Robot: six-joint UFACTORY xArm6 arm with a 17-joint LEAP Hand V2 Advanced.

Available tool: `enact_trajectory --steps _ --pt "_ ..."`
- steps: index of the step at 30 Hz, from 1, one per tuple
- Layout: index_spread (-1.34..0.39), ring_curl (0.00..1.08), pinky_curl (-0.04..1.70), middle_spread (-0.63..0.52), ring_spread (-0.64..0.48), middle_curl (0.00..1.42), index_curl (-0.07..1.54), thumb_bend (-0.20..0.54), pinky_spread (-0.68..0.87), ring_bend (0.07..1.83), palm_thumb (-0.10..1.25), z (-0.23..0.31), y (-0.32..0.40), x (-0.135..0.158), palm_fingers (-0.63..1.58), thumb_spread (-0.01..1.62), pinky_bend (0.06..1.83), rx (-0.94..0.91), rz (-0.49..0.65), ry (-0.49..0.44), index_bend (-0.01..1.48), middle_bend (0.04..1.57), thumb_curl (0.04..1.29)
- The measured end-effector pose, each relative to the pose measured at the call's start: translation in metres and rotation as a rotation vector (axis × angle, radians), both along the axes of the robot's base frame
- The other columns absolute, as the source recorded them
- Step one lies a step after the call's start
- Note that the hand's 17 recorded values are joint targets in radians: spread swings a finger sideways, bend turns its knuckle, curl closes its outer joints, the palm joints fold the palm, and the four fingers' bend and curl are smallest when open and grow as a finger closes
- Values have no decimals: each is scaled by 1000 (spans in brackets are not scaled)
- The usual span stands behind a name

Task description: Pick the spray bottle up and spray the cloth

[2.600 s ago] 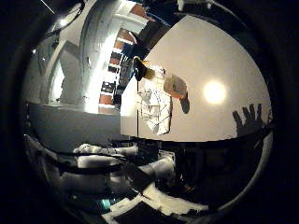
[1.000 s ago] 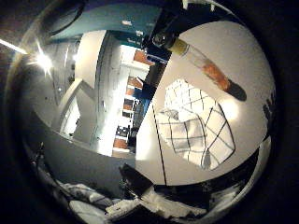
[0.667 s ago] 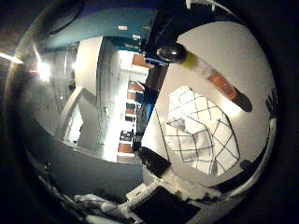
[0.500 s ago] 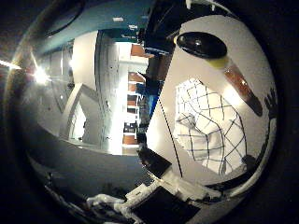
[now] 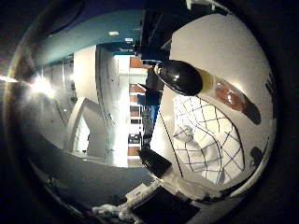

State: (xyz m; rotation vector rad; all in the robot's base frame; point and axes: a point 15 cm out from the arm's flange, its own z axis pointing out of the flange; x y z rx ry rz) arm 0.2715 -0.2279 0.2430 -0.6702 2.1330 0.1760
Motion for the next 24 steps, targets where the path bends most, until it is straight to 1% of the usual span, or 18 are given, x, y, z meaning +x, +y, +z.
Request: enact_trajectory --steps 3,13,18,24 --pt "-56 253 300 235 242 335 281 -31 382 311 453 -6 -7 2 119 931 362 1 -22 -5 157 208 294" --pt "-53 256 307 236 242 337 280 -30 382 310 456 -24 -13 2 117 938 354 16 -36 3 157 199 295" --pt "-51 260 307 236 241 338 277 -29 383 318 459 -46 5 -4 117 940 353 66 -42 20 155 199 297" --pt "-43 262 307 236 240 338 275 -30 384 322 462 -53 16 -2 117 945 352 75 -22 23 155 199 295"
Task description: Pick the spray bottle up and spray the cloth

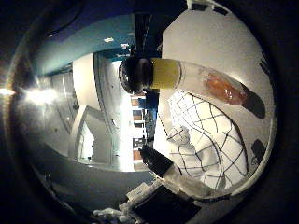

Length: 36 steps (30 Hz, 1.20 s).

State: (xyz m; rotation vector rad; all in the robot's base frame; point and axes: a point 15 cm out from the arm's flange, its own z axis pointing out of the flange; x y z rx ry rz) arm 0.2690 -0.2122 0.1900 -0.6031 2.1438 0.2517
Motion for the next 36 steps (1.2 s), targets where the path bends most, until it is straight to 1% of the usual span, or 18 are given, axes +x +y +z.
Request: enact_trajectory --steps 8,12,15,23,26,30,33,35,36 --pt "-43 265 308 236 241 338 275 -30 384 324 466 2 -1 4 118 944 351 2 -11 -11 155 199 297" --pt "-43 268 308 236 242 340 274 -29 384 334 473 9 6 20 120 943 349 15 -7 -48 154 200 298" --pt "-43 269 307 232 242 340 275 -28 384 341 475 10 9 28 123 948 346 11 -4 -59 154 199 298" --pt "-44 272 309 225 231 346 274 -29 372 355 476 -4 19 51 138 952 333 18 5 -47 155 212 297" --pt "-44 273 308 221 229 348 275 -28 367 363 480 -18 21 64 153 954 330 35 5 -28 158 217 297" --pt "-48 275 303 210 220 355 279 -27 360 381 489 -29 15 85 189 958 311 57 0 -27 158 236 300" --pt "-66 280 298 180 203 362 285 -17 344 410 529 -37 10 104 256 964 302 90 -15 -41 163 257 306" --pt "-100 298 289 108 161 381 284 -10 307 503 600 -38 6 117 420 974 301 109 -35 -67 158 312 317" --pt "-116 303 287 80 139 384 287 -8 289 533 631 -38 4 124 468 975 316 118 -51 -84 166 316 322"
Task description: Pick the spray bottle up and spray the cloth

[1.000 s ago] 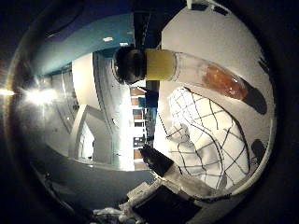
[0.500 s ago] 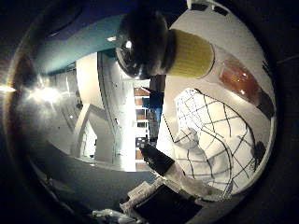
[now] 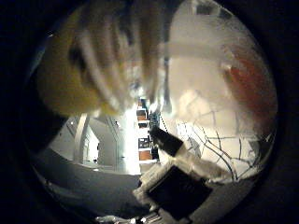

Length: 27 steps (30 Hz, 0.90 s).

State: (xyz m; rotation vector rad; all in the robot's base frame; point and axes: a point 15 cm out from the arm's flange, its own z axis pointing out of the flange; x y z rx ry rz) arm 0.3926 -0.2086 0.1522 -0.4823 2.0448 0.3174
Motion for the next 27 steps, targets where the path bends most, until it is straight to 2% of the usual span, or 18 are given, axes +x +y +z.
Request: enact_trajectory --steps 2,4,7,10,14,19,22,27 --pt "-182 343 288 -12 37 419 296 22 200 684 762 1 -5 12 738 984 370 20 -38 -34 186 404 345" --pt "-254 377 305 -108 -74 448 313 27 62 782 875 8 -10 25 953 992 511 22 -63 -76 194 456 360" --pt "-312 421 339 -179 -157 487 370 14 -125 876 963 16 -10 40 1127 1007 649 36 -89 -111 239 501 362" --pt "-335 449 346 -217 -186 539 440 -13 -297 967 1001 20 -8 51 1215 1024 723 39 -83 -125 335 624 354" --pt "-326 463 381 -211 -189 586 536 -17 -421 1043 1000 24 -9 57 1299 1037 847 33 -72 -137 508 800 339" --pt "-267 472 448 -174 -187 596 623 -14 -414 1114 1011 40 -17 63 1352 1058 979 2 -60 -164 759 941 336" --pt "-234 483 485 -154 -185 597 641 -14 -372 1160 1022 59 -20 66 1359 1062 1039 -25 -51 -194 854 1005 351" --pt "-197 503 548 -133 -177 600 647 -14 -304 1247 1045 92 -6 64 1338 1020 1134 -87 60 -223 966 1104 404"
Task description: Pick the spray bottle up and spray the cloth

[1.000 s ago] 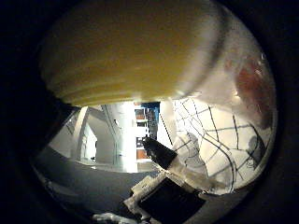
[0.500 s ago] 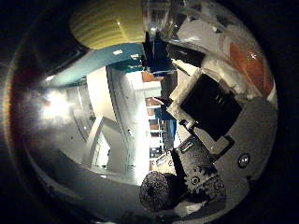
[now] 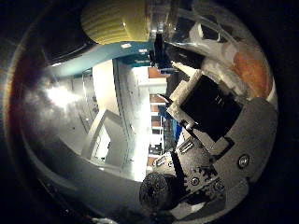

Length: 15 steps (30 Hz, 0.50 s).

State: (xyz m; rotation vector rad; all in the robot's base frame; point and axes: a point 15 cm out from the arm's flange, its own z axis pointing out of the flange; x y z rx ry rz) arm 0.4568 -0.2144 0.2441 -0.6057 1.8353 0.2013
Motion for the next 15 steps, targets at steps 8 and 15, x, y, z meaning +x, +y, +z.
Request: enact_trajectory --steps 8,15 --pt "-186 516 622 -120 -174 592 635 -14 -252 1331 1067 48 12 -11 1289 1006 1200 -168 176 43 1063 1200 481" --pt "-183 516 671 -118 -163 580 620 -15 -233 1363 1056 99 37 -19 1274 1018 1210 -333 410 135 1098 1240 532"
